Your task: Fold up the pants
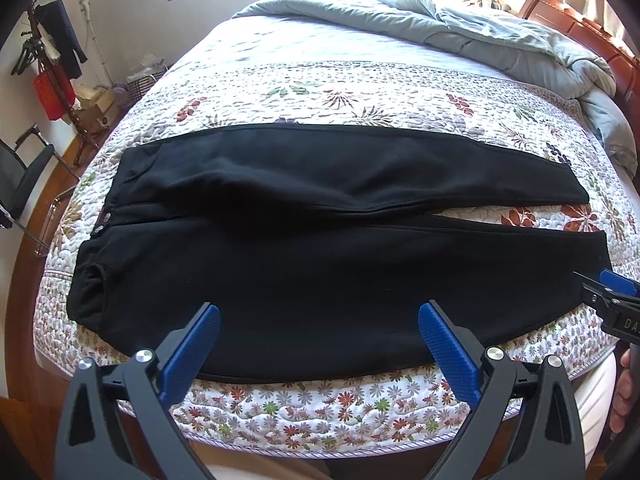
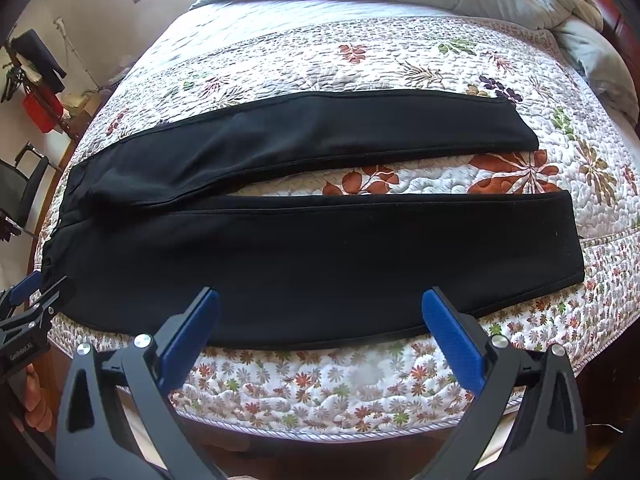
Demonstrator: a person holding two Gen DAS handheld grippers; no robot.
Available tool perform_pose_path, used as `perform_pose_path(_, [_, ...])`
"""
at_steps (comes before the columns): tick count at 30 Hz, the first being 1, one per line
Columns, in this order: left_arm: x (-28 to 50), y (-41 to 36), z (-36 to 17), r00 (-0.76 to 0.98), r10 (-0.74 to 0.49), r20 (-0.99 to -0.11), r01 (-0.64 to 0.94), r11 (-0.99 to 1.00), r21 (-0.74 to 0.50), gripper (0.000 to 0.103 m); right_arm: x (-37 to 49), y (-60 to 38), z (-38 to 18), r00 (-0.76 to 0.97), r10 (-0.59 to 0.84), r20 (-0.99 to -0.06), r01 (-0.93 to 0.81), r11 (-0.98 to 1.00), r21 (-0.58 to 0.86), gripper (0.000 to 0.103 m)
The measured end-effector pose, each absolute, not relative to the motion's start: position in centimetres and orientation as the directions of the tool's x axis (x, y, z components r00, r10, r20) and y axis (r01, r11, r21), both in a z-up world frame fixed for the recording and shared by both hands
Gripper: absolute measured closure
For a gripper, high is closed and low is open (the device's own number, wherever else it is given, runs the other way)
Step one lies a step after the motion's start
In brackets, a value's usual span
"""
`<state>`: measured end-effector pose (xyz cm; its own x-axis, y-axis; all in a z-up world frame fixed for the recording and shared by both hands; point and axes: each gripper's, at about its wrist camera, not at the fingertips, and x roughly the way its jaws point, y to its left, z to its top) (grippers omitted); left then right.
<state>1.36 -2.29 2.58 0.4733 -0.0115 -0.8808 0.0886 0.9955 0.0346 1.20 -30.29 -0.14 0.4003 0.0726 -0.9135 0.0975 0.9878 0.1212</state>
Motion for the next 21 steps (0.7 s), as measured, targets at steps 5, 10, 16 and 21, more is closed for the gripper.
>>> perform_pose_path(5, [1.41, -2.41, 2.53, 0.473, -0.013, -0.881, 0.09, 0.995, 0.033, 0.004, 1.21, -30.3, -0.28, 0.396, 0.077, -0.915, 0.096, 0.988, 0.125, 0.003])
perform_pose_path(10, [1.63, -2.33, 2.29, 0.47, -0.008, -0.883, 0.084, 0.996, 0.035, 0.004, 1.17, -30.24, -0.15, 0.399, 0.078, -0.914, 0.092, 0.988, 0.125, 0.003])
perform_pose_path(16, [1.72, -2.18, 2.04, 0.467, -0.007, -0.884, 0.084, 0.996, 0.036, 0.004, 1.15, -30.08, 0.15, 0.404, 0.08, -0.911, 0.089, 0.988, 0.126, 0.003])
perform_pose_path(21, [1.67, -2.16, 1.98, 0.469, -0.005, -0.883, 0.087, 0.995, 0.04, 0.004, 1.14, -30.16, 0.26, 0.404, 0.083, -0.911, 0.09, 0.987, 0.13, 0.003])
